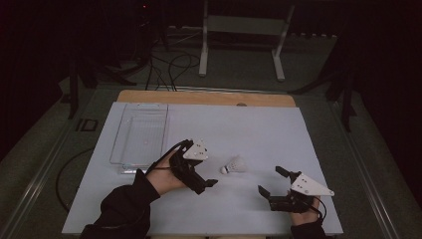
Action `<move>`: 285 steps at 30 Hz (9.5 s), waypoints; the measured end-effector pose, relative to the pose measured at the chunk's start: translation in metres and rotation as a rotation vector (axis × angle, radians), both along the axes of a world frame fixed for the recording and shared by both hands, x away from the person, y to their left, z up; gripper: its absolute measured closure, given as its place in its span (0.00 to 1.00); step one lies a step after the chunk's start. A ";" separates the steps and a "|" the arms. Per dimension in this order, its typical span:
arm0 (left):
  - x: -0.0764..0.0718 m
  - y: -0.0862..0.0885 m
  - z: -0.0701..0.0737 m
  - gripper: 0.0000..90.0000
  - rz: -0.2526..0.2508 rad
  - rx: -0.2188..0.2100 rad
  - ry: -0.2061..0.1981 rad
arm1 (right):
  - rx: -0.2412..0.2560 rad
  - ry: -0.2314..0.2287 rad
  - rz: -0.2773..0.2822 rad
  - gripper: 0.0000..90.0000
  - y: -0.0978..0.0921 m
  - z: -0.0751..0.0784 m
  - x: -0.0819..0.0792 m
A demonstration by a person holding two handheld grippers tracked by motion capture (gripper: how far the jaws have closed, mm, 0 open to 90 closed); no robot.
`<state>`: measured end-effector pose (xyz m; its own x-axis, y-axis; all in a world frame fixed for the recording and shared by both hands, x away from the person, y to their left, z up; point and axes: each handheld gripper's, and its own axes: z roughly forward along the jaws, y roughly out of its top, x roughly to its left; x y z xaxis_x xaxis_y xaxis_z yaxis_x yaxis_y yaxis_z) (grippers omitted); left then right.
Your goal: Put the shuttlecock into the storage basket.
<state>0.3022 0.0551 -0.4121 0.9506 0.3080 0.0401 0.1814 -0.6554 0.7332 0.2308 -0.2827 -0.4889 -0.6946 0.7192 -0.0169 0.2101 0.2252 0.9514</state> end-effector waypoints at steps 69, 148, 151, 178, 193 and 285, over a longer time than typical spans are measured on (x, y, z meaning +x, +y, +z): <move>0.056 -0.078 -0.052 0.17 -0.071 0.411 0.219 | -0.010 -0.014 -0.002 0.11 -0.001 0.000 0.000; 0.069 -0.065 -0.045 0.73 -0.089 0.536 0.281 | -0.010 -0.003 -0.004 0.12 0.000 -0.001 0.001; 0.067 -0.059 -0.041 0.73 -0.093 0.528 0.284 | -0.013 -0.005 -0.003 0.12 0.000 -0.001 0.001; 0.056 -0.021 -0.005 0.73 -0.110 0.458 0.278 | -0.002 -0.008 -0.007 0.12 0.001 -0.001 0.001; 0.057 0.002 0.018 0.73 -0.088 0.509 0.258 | 0.003 -0.003 -0.007 0.12 0.001 -0.001 0.001; 0.053 0.205 0.069 0.73 0.450 0.453 0.355 | 0.020 -0.009 0.005 0.12 0.003 0.000 0.001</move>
